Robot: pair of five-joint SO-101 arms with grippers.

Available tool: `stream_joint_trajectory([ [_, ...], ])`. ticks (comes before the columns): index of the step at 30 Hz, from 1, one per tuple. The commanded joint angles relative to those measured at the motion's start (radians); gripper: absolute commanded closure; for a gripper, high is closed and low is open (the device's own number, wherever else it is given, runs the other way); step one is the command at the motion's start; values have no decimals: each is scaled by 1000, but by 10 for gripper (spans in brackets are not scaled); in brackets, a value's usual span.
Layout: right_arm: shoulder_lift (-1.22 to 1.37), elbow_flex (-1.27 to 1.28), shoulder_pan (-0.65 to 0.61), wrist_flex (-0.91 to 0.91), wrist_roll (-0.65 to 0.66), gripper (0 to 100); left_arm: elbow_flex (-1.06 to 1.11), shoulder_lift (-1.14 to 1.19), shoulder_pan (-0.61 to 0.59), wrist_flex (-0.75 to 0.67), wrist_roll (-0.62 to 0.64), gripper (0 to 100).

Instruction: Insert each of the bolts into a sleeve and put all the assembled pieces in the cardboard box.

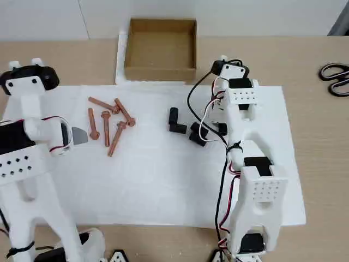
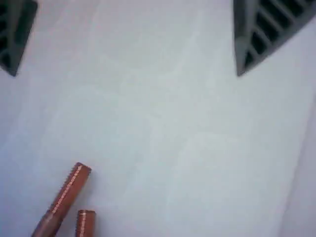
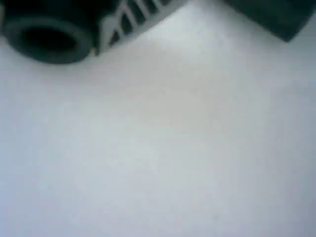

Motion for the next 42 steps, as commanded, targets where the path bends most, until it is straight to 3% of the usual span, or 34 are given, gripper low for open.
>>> stream_joint_trajectory([
  [1,7,-11,-4,13,-8,961,-2,2,2,9,11,735],
  [14,10,-338,39,361,25,962,-2,2,2,9,11,735],
  [19,31,-334,38,367,23,954,-2,2,2,9,11,735],
  [24,125,-334,12,372,25,860,-2,2,2,9,11,735],
  [39,194,-336,-10,409,44,860,30,-5,2,9,11,735],
  [42,194,-336,-10,414,44,911,30,-5,2,9,11,735],
])
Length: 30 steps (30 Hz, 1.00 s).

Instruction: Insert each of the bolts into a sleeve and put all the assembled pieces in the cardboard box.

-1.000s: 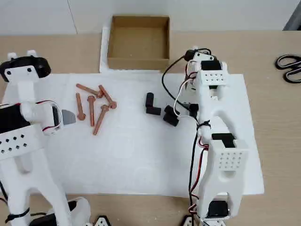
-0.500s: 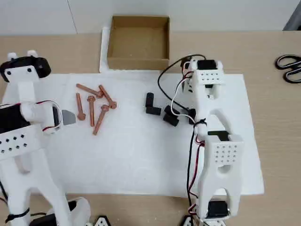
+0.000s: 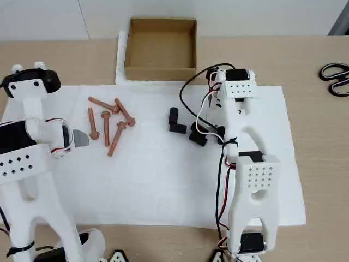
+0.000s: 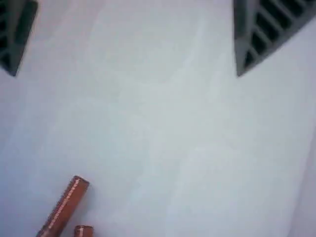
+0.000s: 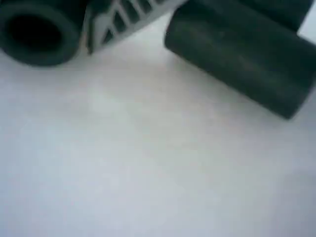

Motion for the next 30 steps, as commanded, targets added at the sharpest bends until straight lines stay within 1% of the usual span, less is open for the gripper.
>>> stream_joint_trajectory([
  [1,1,5,-13,19,8,948,-4,-5,2,9,11,735],
  [2,1,5,-13,19,8,988,-4,-5,2,9,11,735],
  [3,1,5,-13,21,8,998,-4,-5,2,9,11,735],
  [4,-1,5,-12,22,8,987,-4,-3,2,9,11,735],
  [9,-25,-12,5,38,9,995,-4,3,2,18,11,735],
  [13,-127,-17,16,56,11,995,-8,6,2,18,5,735],
  [15,-174,-17,18,58,35,995,-15,41,5,18,-15,735],
  [19,-236,-15,18,58,124,995,-87,229,12,18,-18,735],
  [25,-251,-15,18,58,127,995,-354,577,12,18,-14,735],
  [28,-252,0,18,58,126,995,-467,706,15,18,17,735],
  [30,-252,14,16,58,126,995,-516,772,38,18,20,735],
])
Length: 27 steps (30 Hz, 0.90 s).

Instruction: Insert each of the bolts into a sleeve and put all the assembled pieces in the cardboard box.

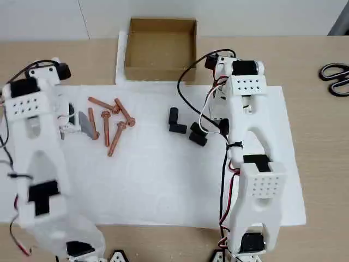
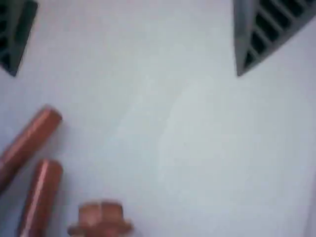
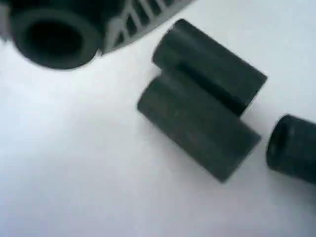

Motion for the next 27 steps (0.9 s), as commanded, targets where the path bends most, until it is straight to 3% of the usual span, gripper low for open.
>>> stream_joint_trajectory([
  [1,-81,11,8,21,8,995,-117,91,41,20,8,735],
  [8,-81,34,10,21,9,995,-197,204,178,2,-8,735],
  [19,-79,34,10,21,11,995,-455,485,178,5,68,738],
  [27,-79,34,10,21,9,995,-544,522,178,17,91,825],
])
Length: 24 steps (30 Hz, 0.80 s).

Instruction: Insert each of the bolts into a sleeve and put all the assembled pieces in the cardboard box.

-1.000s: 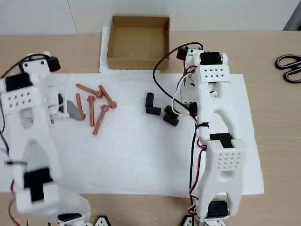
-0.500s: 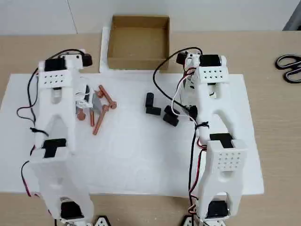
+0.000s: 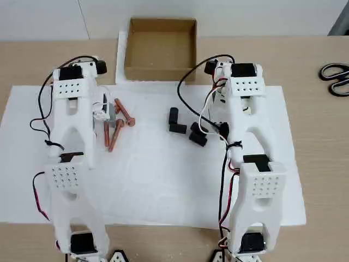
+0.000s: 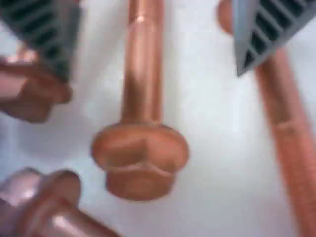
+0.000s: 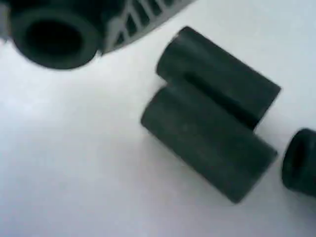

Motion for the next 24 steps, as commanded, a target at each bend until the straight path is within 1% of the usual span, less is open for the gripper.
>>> stream_joint_trajectory([
  [1,-79,-6,10,21,9,995,-50,-12,-2,14,9,825],
  [10,-77,-6,7,21,8,995,-44,-9,2,9,9,826],
  [14,-77,-6,4,21,6,995,-44,-9,2,2,44,826],
  [20,-77,-6,4,21,6,995,-44,-9,58,2,46,826],
  [24,-77,-6,7,21,6,995,-45,2,83,-14,72,827],
])
